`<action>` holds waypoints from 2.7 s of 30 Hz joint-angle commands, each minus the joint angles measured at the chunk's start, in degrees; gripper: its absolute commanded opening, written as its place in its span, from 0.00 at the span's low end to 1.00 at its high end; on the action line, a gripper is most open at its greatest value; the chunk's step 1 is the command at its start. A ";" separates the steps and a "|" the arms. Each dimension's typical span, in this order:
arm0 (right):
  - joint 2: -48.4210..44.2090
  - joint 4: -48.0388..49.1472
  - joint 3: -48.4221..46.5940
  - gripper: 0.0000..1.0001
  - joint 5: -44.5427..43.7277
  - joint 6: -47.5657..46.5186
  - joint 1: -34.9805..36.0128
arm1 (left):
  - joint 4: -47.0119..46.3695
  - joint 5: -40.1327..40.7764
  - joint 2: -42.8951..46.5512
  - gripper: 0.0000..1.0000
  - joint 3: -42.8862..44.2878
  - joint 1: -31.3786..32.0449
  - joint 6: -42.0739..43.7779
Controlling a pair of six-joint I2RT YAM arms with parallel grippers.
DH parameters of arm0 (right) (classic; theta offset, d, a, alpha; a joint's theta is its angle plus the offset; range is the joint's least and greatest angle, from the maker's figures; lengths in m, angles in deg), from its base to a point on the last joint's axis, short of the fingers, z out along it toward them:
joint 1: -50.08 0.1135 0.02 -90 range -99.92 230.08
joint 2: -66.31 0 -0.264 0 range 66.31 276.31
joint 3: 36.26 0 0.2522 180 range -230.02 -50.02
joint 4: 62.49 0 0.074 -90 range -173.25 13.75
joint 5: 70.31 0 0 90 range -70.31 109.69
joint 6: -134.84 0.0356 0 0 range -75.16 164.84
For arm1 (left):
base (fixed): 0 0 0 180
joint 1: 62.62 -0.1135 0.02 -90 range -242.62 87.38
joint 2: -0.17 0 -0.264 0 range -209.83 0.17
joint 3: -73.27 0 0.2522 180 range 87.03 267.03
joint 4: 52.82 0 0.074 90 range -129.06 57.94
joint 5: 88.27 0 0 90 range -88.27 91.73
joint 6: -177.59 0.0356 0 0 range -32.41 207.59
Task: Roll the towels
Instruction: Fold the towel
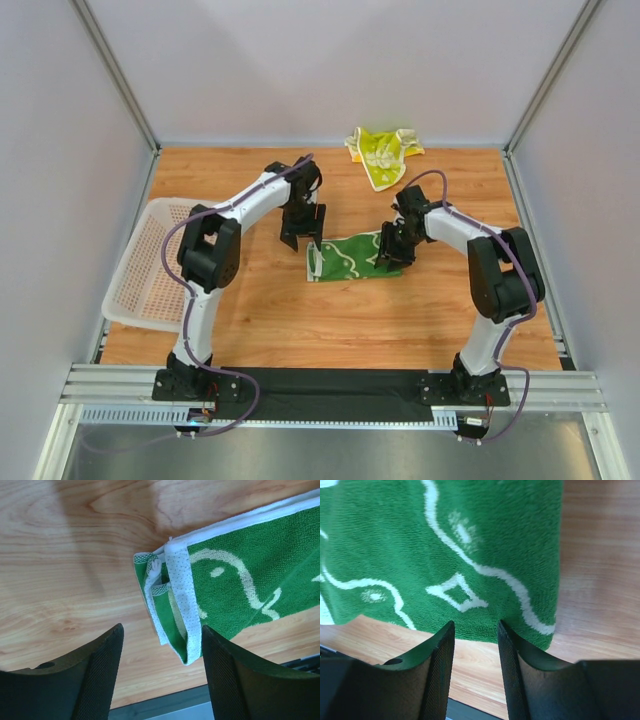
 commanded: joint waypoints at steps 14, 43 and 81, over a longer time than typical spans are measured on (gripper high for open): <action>2.71 2.29 2.12 0.41 2.24 -0.39 -1.52 | -1.77 -3.81 0.54 0.54 0.24 4.45 -1.92; 1.92 4.40 7.13 0.39 3.20 0.40 -1.43 | -5.38 8.14 5.02 0.00 -12.15 2.87 -4.73; 9.22 11.17 -0.09 0.28 8.65 3.22 -6.62 | -12.85 7.18 7.57 0.43 -20.50 6.22 -5.00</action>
